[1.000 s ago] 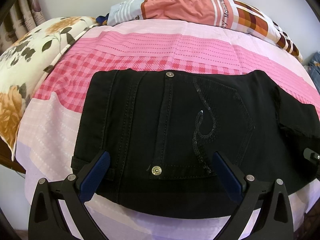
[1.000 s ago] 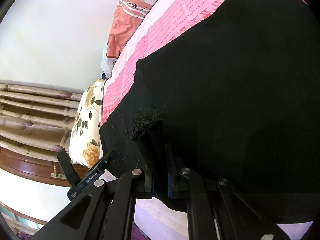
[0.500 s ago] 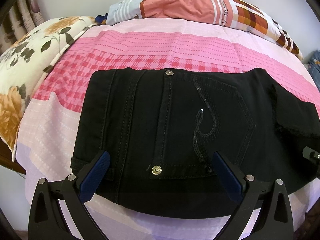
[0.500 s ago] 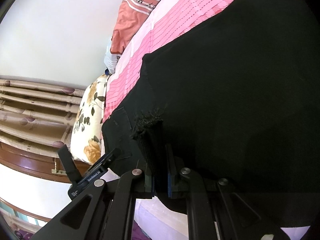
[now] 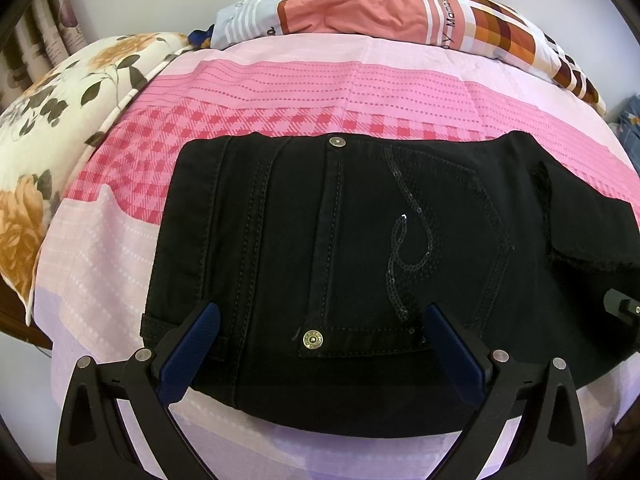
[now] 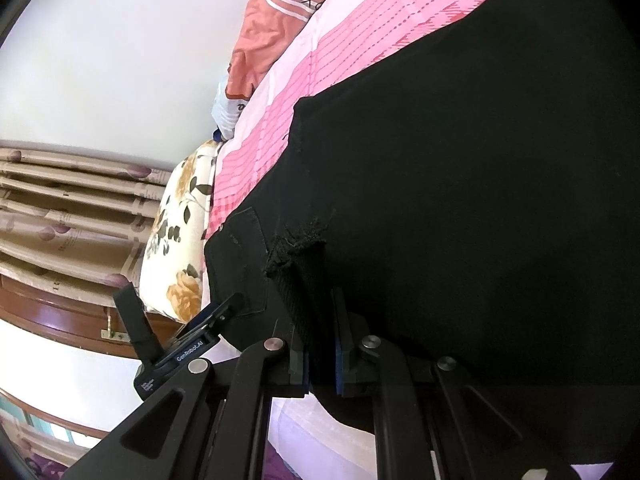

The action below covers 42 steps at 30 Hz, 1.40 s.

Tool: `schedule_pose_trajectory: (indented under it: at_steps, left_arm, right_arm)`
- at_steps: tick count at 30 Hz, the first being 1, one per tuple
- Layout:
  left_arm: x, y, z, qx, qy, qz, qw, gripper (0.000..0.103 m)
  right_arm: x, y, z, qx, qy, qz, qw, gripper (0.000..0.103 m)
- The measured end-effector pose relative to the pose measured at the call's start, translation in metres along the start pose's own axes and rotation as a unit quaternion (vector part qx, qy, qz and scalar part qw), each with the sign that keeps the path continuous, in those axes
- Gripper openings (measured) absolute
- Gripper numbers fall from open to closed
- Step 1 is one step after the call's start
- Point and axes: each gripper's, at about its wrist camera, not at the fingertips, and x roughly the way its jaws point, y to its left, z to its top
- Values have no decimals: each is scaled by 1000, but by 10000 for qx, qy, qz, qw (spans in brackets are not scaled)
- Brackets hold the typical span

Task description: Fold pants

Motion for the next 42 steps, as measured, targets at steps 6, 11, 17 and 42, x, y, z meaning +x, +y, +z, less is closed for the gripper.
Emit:
schedule_pose_trajectory:
  at_steps: [6,11,17,42]
  left_arm:
    - [2,0,-1,20,7,-1,10000,101]
    - [2,0,-1,36,21,17,10000,101]
    - [2,-1,0,63,43,38,10000,101]
    - [5,-4,0,157,80,119,9998,101]
  right_arm:
    - [2,0,0,-44,51,-34,10000,10]
    - [4,1,-1,-65,114,-40,9999,13]
    - [3,2,-3,-113,150,-18,9998,14]
    - [9,11,-8,-306,264,-207,9990,16]
